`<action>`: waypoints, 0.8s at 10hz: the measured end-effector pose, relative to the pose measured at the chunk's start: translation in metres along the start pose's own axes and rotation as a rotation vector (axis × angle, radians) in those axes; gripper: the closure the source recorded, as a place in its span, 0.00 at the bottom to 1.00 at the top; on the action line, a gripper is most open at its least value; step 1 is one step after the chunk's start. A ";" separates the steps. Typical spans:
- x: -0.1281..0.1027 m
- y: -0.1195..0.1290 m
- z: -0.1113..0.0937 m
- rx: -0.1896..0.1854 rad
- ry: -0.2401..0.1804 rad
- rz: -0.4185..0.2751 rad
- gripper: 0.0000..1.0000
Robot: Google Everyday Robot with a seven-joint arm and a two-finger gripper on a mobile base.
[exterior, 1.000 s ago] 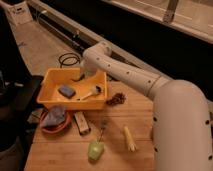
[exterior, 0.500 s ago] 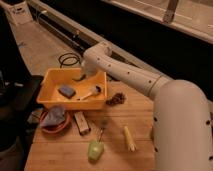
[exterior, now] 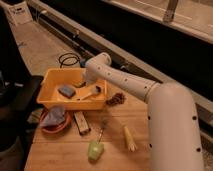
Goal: Place pepper in tray
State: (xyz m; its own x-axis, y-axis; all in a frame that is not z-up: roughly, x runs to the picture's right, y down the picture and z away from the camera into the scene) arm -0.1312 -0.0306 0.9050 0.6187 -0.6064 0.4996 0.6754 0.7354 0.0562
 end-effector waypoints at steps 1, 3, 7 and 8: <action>-0.006 -0.004 0.008 0.006 -0.012 0.000 0.65; -0.013 -0.008 0.026 0.019 -0.043 -0.005 0.43; -0.021 -0.012 0.040 0.021 -0.066 -0.016 0.35; -0.018 -0.009 0.035 0.009 -0.047 -0.017 0.35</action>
State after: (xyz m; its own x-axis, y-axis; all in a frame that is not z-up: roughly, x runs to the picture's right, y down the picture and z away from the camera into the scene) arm -0.1625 -0.0158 0.9262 0.5871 -0.6042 0.5387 0.6819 0.7278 0.0731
